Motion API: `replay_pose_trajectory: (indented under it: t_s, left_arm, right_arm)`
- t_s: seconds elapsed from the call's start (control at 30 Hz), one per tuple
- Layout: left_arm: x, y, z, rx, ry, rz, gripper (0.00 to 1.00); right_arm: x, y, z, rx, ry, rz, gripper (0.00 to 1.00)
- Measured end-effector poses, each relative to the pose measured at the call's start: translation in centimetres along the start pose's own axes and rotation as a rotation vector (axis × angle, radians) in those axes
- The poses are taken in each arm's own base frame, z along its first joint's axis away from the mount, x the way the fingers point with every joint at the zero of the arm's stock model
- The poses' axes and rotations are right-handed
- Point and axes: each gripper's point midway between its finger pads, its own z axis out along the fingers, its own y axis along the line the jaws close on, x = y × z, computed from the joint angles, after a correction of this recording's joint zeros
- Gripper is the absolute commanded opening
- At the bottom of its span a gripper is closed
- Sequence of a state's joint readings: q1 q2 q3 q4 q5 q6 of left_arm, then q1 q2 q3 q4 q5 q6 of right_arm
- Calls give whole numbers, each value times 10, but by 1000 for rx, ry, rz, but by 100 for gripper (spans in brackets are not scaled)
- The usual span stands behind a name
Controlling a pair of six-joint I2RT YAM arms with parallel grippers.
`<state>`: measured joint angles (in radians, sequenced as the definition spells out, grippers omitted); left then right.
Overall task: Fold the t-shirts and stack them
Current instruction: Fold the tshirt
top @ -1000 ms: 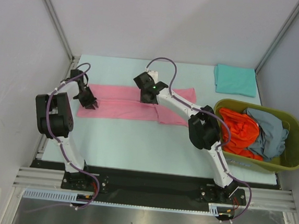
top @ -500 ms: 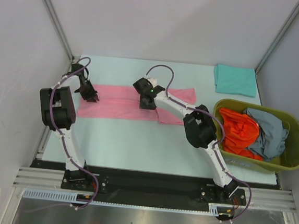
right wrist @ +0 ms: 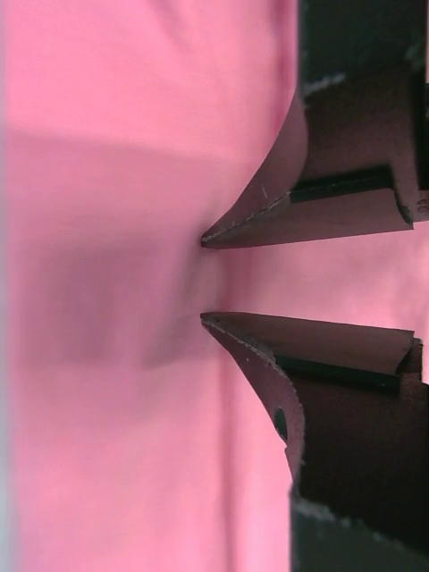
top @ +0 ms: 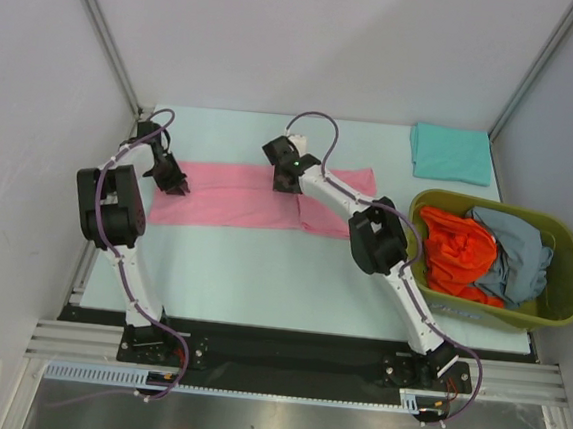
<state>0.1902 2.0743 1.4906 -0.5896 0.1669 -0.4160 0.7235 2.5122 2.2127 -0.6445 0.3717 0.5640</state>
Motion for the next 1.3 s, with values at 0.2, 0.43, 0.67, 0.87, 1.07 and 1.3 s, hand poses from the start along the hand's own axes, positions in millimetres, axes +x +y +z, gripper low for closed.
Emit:
replay_pose_trajectory:
  t_s: [0.2, 0.43, 0.67, 0.87, 1.07, 1.3]
  left_arm:
    - [0, 0, 0, 0, 0, 8, 25]
    - [0, 0, -1, 3, -4, 11, 27]
    - [7, 0, -11, -15, -9, 41, 42]
    - [14, -5, -26, -15, -18, 53, 34]
    - [31, -11, -26, -35, 7, 95, 44]
    - [55, -31, -39, -60, 13, 208, 47]
  right_arm:
    - [-48, 4, -5, -31, -105, 2, 41]
    - [-42, -9, -50, -44, -63, -16, 40]
    - [-48, -54, -88, 27, 7, 33, 40]
    - [-37, -100, -82, 129, 94, 95, 37]
    - [-2, -128, -82, 238, 212, 160, 39]
    - [12, -133, -96, 302, 297, 372, 57]
